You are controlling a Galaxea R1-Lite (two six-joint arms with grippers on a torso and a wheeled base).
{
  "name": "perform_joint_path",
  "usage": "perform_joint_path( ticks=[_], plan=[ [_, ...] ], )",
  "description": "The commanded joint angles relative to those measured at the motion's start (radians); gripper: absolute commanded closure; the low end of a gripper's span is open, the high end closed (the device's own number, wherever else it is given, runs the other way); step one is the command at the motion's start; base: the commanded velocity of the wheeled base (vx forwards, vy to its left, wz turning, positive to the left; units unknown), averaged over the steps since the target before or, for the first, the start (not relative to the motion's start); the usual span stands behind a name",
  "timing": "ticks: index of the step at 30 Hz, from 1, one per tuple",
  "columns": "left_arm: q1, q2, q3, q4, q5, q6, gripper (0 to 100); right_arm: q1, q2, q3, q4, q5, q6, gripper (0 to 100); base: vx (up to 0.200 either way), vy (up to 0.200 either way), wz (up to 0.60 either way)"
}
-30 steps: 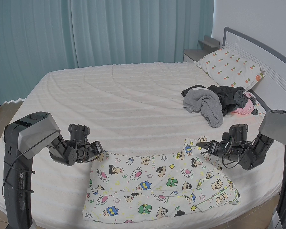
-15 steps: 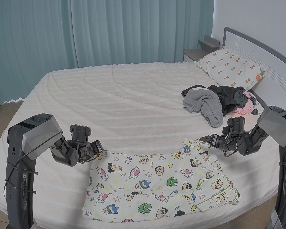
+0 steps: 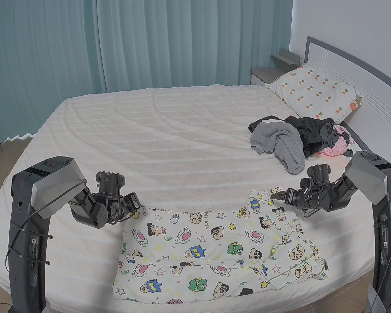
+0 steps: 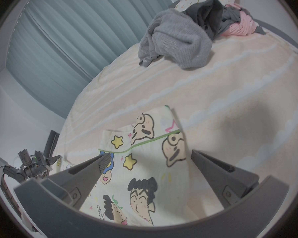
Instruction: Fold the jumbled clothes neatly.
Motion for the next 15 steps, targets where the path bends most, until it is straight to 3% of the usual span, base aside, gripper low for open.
perform_joint_path(
  ticks=[1,6,7,15],
  plan=[
    [0.000,0.000,0.003,0.001,0.000,-0.001,100,-0.003,0.018,-0.018,0.015,0.037,0.000,0,0.000,0.000,0.00],
    [-0.001,-0.001,0.002,0.001,0.001,0.001,100,0.002,0.031,-0.081,0.070,0.093,0.002,0,0.000,0.000,0.00],
    [-0.001,-0.001,0.003,0.001,0.001,0.001,100,0.002,0.031,-0.104,0.098,0.093,0.002,100,0.000,0.000,0.00],
    [-0.001,-0.009,0.014,0.004,0.001,0.001,100,-0.025,0.029,-0.124,0.127,0.150,0.007,100,0.000,0.000,0.00]
  ],
)
